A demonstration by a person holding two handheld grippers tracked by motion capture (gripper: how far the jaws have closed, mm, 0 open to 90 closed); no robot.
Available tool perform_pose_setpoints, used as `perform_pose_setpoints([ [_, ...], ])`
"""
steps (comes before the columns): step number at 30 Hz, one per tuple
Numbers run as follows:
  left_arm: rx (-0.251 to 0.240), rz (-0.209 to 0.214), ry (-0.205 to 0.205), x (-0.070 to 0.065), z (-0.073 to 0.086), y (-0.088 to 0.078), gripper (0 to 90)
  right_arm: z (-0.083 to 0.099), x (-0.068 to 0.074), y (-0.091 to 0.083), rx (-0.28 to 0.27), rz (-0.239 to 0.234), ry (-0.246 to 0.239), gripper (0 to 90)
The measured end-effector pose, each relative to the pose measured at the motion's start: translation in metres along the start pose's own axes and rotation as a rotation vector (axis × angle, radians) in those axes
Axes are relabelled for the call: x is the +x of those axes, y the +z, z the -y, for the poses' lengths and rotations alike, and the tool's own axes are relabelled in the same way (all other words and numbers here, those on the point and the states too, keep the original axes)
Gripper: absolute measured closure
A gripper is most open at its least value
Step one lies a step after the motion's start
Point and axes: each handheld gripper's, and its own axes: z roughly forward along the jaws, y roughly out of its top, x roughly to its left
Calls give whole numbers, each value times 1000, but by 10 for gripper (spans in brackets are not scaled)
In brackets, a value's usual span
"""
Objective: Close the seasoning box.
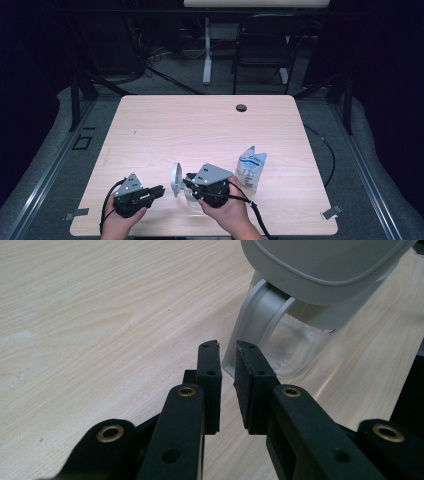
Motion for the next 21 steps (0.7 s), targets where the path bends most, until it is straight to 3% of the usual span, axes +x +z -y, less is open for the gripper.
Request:
perform_pose_setpoints([
  [13,-1,-4,-15,3,1,-1,798,6,-4,-7,7,53,17,618],
  [21,3,-9,-21,4,2,-1,793,11,-4,-11,12,77,24,585],
])
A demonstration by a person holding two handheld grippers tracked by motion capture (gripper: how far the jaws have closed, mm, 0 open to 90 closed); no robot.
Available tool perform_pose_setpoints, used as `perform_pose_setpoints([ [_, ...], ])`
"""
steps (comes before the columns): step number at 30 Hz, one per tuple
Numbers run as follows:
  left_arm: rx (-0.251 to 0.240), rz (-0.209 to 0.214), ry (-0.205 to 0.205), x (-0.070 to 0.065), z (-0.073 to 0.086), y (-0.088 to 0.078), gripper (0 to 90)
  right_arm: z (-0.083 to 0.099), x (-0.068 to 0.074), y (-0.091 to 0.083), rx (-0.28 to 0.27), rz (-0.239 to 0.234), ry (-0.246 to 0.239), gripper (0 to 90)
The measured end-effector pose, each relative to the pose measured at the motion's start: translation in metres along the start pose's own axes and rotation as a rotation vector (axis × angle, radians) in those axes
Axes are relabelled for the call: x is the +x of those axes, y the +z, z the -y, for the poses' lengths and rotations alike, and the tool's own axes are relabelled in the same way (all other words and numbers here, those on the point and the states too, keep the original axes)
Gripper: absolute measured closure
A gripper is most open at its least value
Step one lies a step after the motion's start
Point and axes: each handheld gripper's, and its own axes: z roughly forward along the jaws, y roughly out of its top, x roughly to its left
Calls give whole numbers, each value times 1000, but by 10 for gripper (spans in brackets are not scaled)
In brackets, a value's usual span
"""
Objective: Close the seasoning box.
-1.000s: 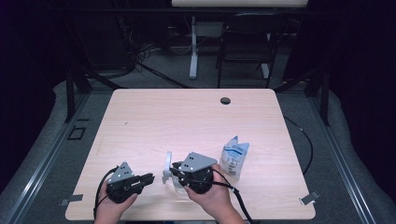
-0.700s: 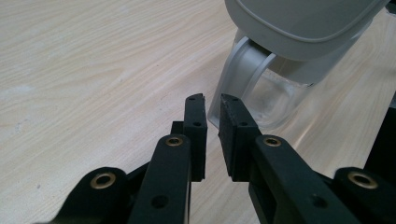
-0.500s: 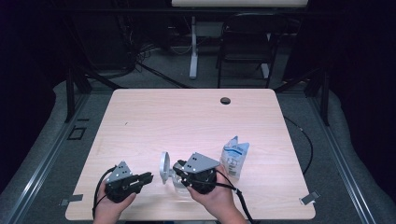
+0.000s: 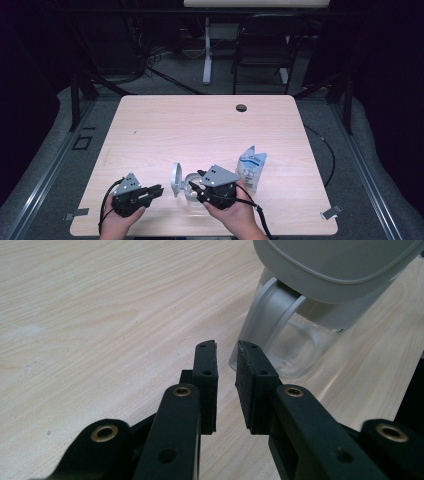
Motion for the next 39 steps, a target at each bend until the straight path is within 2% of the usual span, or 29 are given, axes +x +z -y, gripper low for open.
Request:
perform_pose_setpoints([
  [7,-2,-8,-13,4,2,-1,774,6,-1,-7,19,18,-32,566],
  [12,-9,-28,-16,7,3,-2,736,12,-5,-15,14,18,-20,584],
  [16,-6,-32,-29,8,4,-3,715,15,-6,-22,-2,42,-19,590],
  [17,-20,-37,-34,9,5,-3,710,16,-7,-23,-8,43,-16,587],
  [20,-19,-45,-42,10,6,-4,691,20,-11,-27,-14,32,9,580],
  [25,-32,-56,-58,12,7,-5,671,27,-14,-33,-41,58,26,545],
  [27,-29,-61,-61,13,7,-6,655,30,-15,-35,-27,56,23,536],
  [30,-42,-64,-77,14,8,-6,640,34,-17,-39,-20,80,22,519],
  [32,-42,-65,-75,15,8,-7,632,37,-20,-42,-24,77,38,522],
  [39,-35,-73,-70,15,8,-6,618,43,-29,-53,-27,118,41,503],
])
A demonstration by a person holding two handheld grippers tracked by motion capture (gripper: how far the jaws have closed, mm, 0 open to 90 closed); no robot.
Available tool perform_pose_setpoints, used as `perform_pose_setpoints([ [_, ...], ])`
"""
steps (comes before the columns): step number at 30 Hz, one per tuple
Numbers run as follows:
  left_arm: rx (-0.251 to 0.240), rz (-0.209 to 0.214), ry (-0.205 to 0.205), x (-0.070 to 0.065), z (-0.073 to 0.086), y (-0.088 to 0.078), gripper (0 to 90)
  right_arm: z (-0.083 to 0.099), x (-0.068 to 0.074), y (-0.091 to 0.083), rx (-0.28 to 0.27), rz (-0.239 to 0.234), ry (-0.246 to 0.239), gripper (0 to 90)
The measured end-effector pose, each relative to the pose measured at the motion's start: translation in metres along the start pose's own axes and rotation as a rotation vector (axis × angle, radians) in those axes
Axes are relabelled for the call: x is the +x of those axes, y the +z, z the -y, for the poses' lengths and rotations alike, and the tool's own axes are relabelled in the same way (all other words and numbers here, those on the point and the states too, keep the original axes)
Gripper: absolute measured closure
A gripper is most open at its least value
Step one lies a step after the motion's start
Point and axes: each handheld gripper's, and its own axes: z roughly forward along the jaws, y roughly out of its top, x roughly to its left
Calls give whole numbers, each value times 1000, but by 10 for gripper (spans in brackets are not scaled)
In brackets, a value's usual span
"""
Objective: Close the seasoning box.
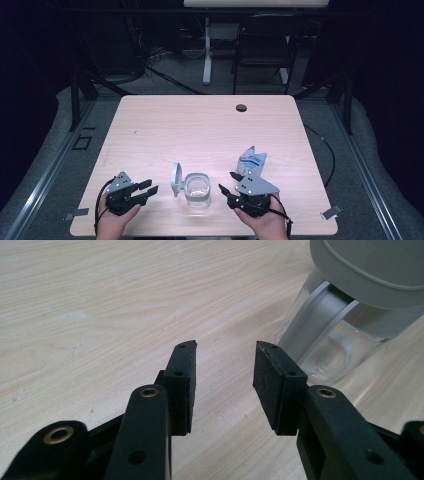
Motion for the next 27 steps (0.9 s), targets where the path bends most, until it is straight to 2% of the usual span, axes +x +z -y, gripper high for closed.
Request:
perform_pose_setpoints([
  [6,-1,-2,-5,1,0,0,616,4,-5,-6,36,-19,24,483],
  [8,0,-1,-10,1,0,0,615,5,-6,-7,46,-9,16,479],
  [13,-3,6,-19,1,0,0,615,6,-9,-10,35,-5,34,476],
  [17,-5,5,-10,1,-1,-1,615,7,-9,-12,40,7,12,494],
  [27,-4,7,-23,3,-1,-3,612,13,-15,-17,59,10,25,501],
])
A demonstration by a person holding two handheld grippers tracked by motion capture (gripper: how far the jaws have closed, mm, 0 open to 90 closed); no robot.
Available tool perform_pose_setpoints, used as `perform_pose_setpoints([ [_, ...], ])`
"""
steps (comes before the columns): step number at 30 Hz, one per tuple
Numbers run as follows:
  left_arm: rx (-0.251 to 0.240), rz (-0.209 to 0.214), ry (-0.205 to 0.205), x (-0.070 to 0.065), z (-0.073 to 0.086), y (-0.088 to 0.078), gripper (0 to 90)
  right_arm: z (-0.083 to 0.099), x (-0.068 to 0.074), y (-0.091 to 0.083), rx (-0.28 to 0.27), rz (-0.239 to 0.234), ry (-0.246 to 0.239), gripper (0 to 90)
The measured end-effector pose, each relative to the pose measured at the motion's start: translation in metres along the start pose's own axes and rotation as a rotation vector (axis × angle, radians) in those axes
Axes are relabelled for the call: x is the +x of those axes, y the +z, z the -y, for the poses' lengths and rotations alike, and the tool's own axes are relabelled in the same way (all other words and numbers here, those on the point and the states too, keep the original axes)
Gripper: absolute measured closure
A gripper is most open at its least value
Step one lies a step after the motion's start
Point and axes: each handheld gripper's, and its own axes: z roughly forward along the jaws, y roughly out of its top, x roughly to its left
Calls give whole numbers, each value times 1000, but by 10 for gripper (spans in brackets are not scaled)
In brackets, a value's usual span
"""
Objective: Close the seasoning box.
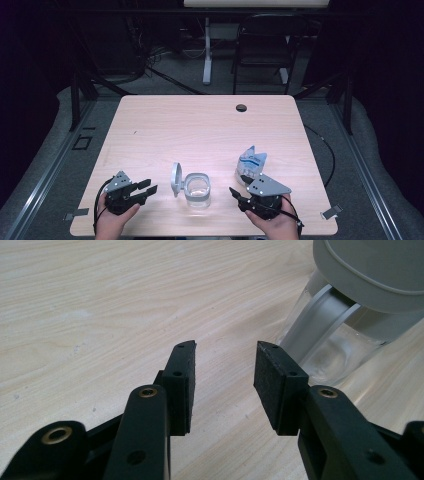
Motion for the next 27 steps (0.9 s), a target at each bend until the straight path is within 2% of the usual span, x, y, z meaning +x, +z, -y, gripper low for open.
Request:
perform_pose_setpoints([
  [15,-7,-7,-9,3,1,0,612,14,-21,-16,16,55,35,480],
  [27,-6,-9,-8,2,1,0,611,21,-33,-17,15,103,73,448],
])
